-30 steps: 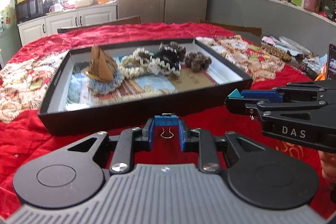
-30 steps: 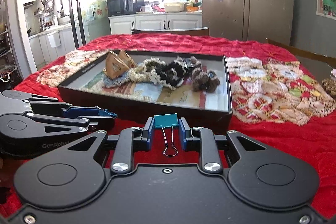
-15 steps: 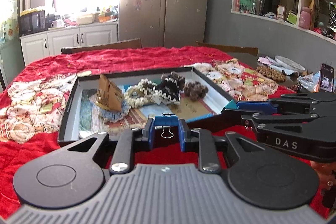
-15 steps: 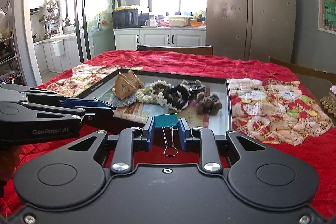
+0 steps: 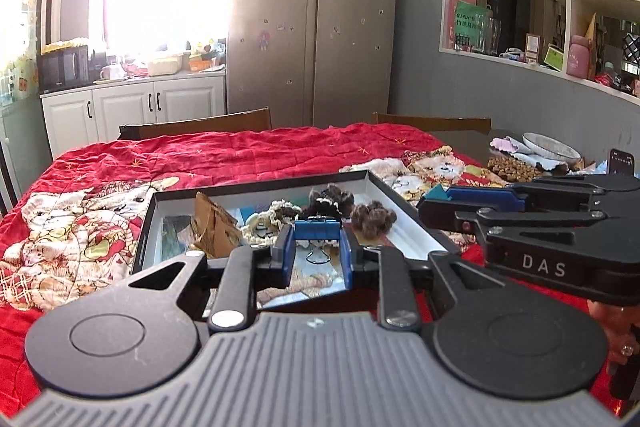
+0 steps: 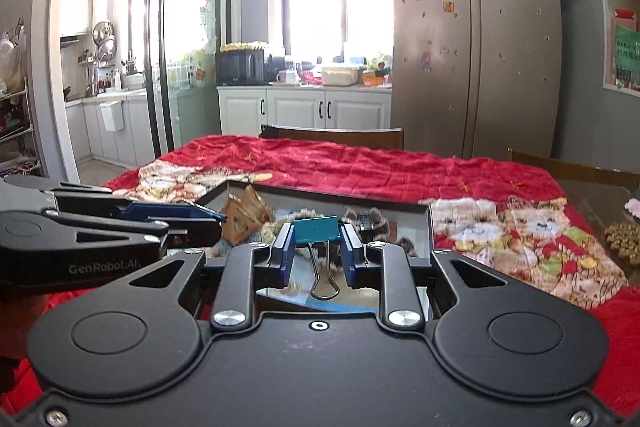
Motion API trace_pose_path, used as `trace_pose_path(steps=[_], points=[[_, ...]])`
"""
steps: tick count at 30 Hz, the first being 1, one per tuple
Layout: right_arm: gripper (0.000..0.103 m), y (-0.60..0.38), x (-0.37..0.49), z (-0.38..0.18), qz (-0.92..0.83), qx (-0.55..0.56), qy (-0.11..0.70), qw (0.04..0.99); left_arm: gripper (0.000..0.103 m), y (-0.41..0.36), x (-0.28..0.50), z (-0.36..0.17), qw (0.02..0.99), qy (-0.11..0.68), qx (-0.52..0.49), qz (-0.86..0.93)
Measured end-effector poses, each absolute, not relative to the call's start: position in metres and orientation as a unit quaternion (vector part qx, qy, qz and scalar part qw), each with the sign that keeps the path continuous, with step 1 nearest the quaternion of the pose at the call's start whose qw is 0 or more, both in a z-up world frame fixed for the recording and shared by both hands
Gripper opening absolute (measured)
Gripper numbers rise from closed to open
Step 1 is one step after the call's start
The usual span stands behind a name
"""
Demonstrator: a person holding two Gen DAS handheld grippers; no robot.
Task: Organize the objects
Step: 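Carry both binder clips over the box and lower them inside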
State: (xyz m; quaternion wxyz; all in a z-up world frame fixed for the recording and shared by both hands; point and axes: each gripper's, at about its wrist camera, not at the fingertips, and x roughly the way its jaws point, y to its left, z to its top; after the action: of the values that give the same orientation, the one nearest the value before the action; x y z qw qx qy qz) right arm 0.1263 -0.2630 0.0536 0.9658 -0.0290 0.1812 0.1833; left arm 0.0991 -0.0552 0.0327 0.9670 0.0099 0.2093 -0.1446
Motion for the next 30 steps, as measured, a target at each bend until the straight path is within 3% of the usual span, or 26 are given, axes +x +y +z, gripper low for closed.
trace_pose_path(steps=[30], points=[[0.023,-0.256,0.205,0.052,0.152,-0.016,0.202,0.967,0.026,-0.056,0.171,0.027,0.965,0.235,0.004,-0.119]])
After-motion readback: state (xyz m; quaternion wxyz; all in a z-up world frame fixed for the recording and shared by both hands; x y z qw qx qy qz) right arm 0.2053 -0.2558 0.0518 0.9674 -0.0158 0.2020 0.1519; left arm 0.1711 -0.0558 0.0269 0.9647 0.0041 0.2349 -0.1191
